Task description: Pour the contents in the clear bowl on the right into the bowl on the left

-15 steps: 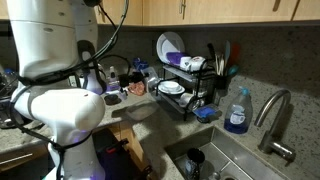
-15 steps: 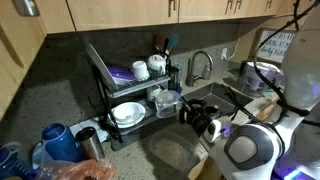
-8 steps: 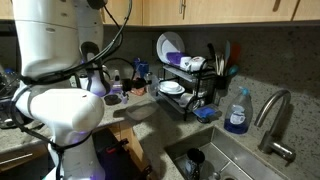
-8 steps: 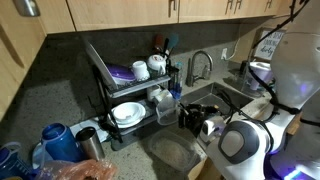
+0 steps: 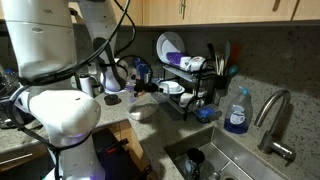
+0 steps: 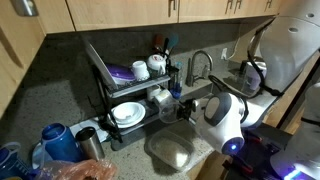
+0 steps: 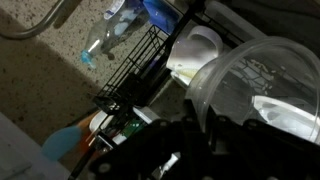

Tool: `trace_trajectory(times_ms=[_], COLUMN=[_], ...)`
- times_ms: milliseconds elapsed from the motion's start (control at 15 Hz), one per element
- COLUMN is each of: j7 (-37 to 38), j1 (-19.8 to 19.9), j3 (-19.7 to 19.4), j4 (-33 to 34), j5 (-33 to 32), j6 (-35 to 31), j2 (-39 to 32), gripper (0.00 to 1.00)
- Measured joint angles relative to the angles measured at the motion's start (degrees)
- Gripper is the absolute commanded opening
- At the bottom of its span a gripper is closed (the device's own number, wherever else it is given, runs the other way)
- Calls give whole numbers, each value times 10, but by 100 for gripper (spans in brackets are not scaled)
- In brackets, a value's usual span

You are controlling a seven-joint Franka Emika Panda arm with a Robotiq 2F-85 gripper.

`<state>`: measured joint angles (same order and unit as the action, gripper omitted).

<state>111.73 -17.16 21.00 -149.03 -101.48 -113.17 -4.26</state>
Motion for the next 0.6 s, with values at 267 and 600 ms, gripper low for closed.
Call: trace_trajectory(times_ms=[267,600], j7=[-6,-55], j1=[25,40], j3=[-41,-89], j4=[0,-1], j5=[19,62], j6=[-102,-217], j2=[48,90], gripper=[3,3])
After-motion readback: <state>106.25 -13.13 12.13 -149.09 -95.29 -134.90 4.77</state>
